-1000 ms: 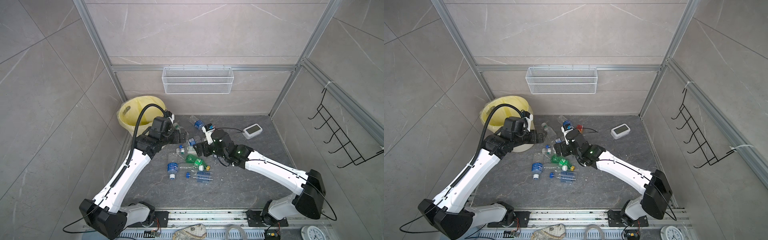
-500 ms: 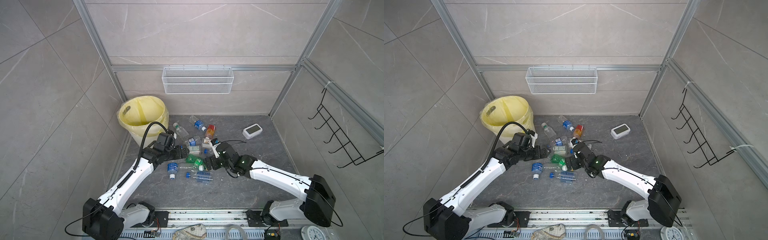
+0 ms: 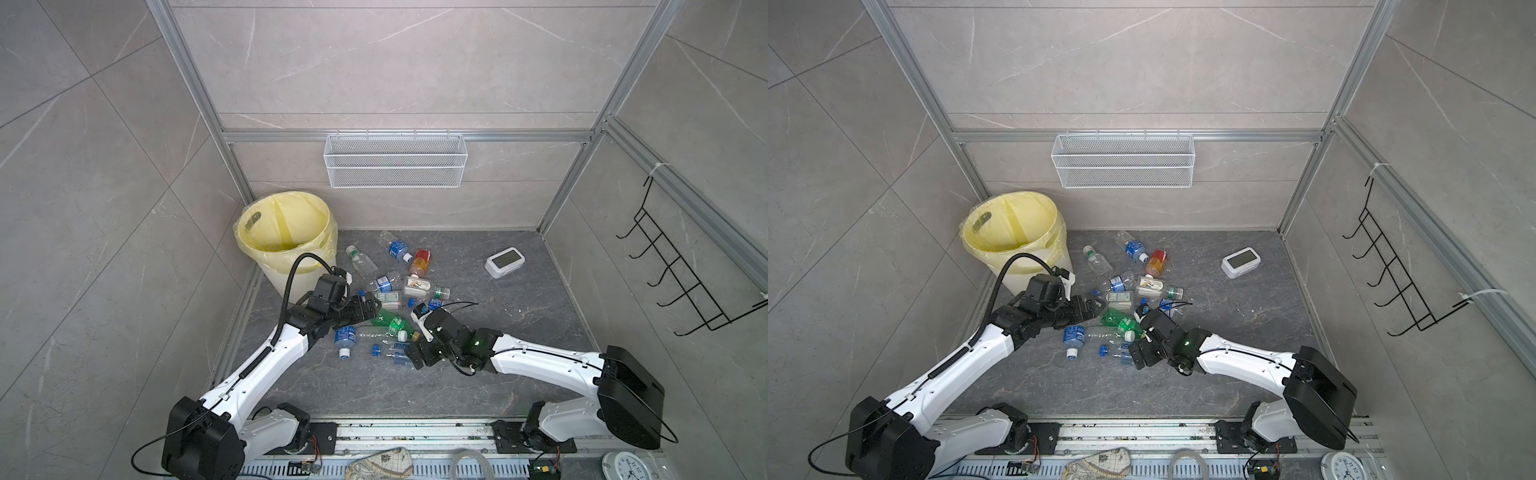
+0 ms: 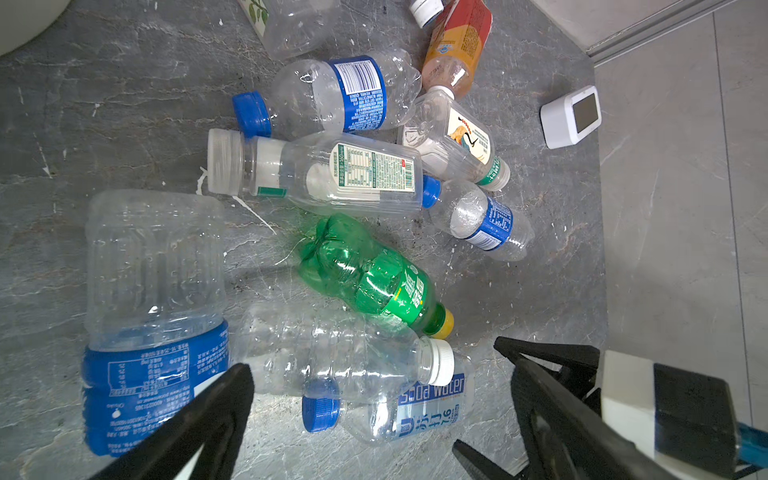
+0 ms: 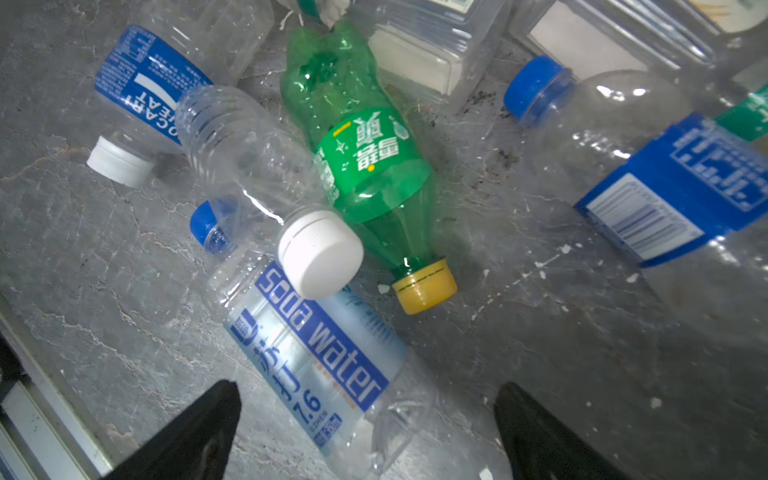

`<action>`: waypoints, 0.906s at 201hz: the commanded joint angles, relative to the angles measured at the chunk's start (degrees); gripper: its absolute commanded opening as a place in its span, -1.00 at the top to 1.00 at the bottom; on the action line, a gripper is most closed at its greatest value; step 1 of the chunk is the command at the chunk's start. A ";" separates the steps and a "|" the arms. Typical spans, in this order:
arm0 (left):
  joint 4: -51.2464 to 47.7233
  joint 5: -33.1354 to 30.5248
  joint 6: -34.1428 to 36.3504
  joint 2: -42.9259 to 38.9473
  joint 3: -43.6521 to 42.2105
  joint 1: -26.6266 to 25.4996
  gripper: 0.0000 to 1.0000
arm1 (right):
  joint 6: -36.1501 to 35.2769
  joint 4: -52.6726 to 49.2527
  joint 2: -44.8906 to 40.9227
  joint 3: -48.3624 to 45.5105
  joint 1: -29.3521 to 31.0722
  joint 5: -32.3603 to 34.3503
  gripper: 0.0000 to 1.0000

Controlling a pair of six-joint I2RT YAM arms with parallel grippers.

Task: Throw the plastic bottles in the bin
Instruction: 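Lower the right gripper onto the soda water bottle and close on it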

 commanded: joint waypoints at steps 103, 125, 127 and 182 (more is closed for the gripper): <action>5.24 2.31 -3.90 -2.08 -2.18 -0.21 -1.00 | -1.60 5.43 8.14 -0.78 3.83 2.54 -0.95; 5.16 2.32 -3.66 -2.07 -2.31 -0.22 -1.00 | -1.47 5.60 8.36 -1.04 4.12 2.47 -0.91; 5.20 2.33 -3.58 -2.08 -2.33 -0.22 -1.00 | -1.54 5.54 8.41 -1.04 4.17 2.47 -0.91; 5.33 2.00 -3.64 -1.68 -2.47 -0.22 -1.00 | -1.05 5.26 10.18 -1.13 5.38 2.47 -0.79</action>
